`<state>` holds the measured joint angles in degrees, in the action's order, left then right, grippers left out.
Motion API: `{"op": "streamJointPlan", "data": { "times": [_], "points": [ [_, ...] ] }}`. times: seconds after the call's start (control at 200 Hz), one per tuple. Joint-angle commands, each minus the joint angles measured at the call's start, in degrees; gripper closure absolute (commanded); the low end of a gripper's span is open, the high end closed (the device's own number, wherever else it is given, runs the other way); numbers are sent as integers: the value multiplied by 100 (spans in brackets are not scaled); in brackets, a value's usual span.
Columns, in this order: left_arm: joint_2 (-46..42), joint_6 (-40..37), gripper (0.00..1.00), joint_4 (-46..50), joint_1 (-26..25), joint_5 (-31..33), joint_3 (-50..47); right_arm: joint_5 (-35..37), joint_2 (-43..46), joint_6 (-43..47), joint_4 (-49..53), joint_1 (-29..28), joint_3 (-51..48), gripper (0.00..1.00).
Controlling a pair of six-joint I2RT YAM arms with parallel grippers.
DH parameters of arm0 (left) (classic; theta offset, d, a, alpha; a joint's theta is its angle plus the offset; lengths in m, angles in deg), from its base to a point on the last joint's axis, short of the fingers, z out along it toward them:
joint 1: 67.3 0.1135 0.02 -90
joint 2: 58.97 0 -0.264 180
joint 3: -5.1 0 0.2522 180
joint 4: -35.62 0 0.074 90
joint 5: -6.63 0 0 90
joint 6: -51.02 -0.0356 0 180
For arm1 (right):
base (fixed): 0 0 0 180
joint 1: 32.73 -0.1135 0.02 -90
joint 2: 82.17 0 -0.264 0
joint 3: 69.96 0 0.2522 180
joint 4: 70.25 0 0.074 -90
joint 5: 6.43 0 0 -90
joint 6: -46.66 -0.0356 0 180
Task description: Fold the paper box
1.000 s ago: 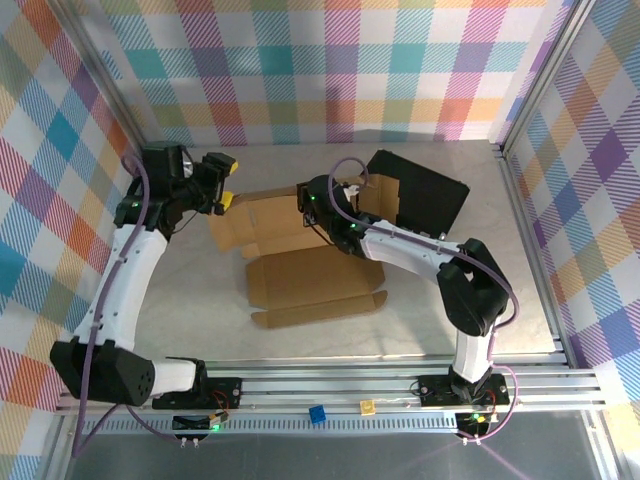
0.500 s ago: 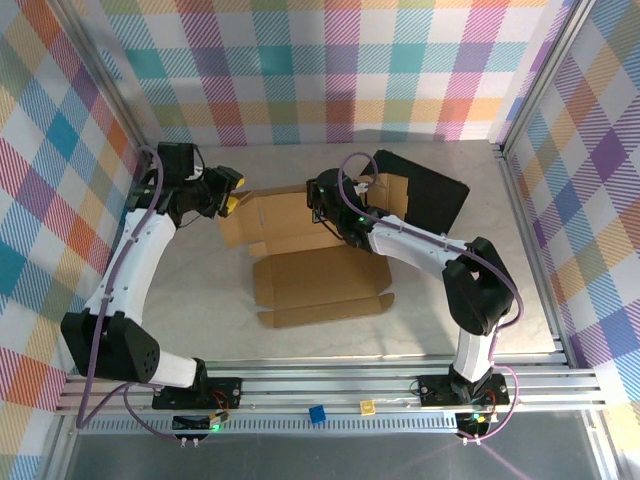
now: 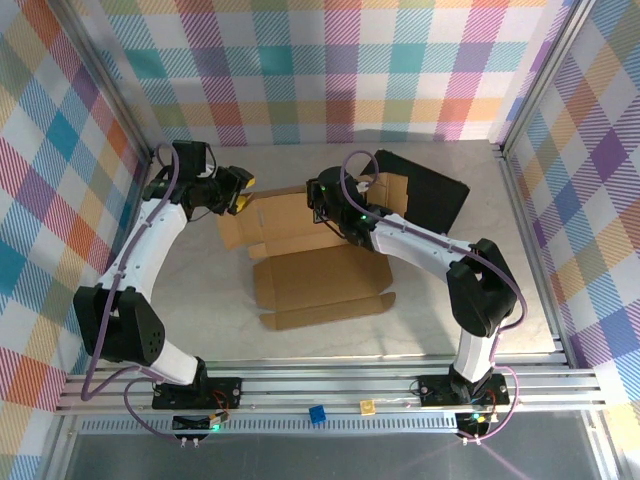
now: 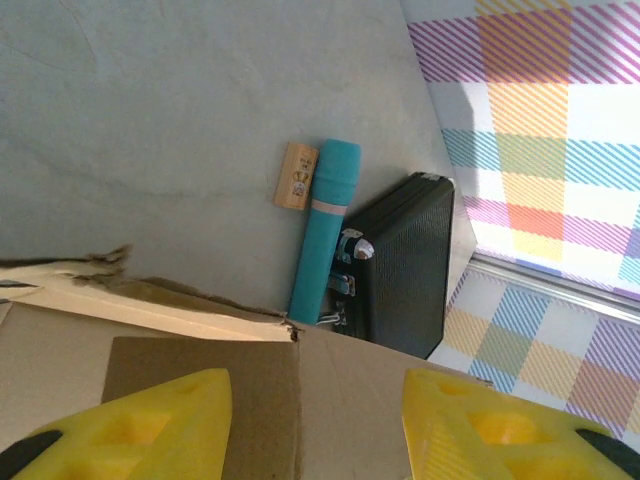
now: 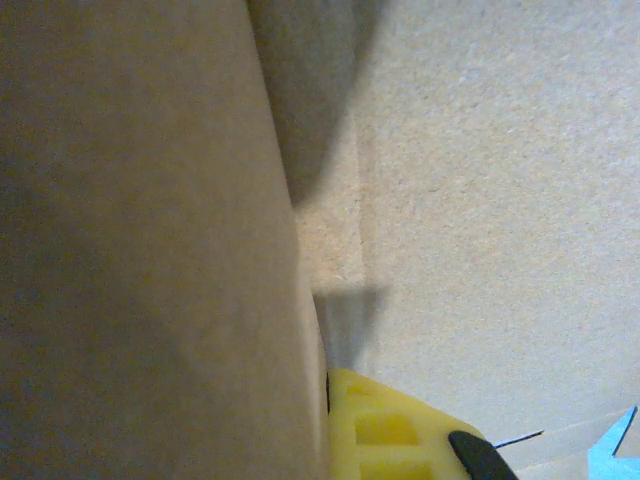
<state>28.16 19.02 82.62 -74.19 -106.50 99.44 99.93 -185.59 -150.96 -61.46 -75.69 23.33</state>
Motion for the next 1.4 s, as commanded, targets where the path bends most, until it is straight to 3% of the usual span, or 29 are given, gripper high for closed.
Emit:
{"op": "streamJointPlan", "data": {
  "times": [0.0,0.285,0.575,0.685,0.795,0.875,1.27,1.395],
  "points": [
    [64,-78,52,-216,-156,-147,96,-45,164,-5,-4,42,250,100],
    [-82,13,54,-162,-356,-113,-84,-158,87,-14,-76,104,297,100],
    [68,21,100,-64,-356,-56,11,-239,117,-23,-48,112,247,100],
    [25,48,100,-63,-356,18,-49,-303,185,55,-39,155,172,100],
    [-53,122,100,-153,-348,137,-117,-331,470,252,129,282,-45,70],
    [-91,151,100,-212,-348,134,-148,-350,690,267,5,404,-406,61],
    [-56,150,100,-282,-348,37,-109,-762,443,197,-234,493,-338,63],
    [-65,150,100,-291,-357,3,-129,-646,432,179,-287,482,-406,72]
  ]
}}
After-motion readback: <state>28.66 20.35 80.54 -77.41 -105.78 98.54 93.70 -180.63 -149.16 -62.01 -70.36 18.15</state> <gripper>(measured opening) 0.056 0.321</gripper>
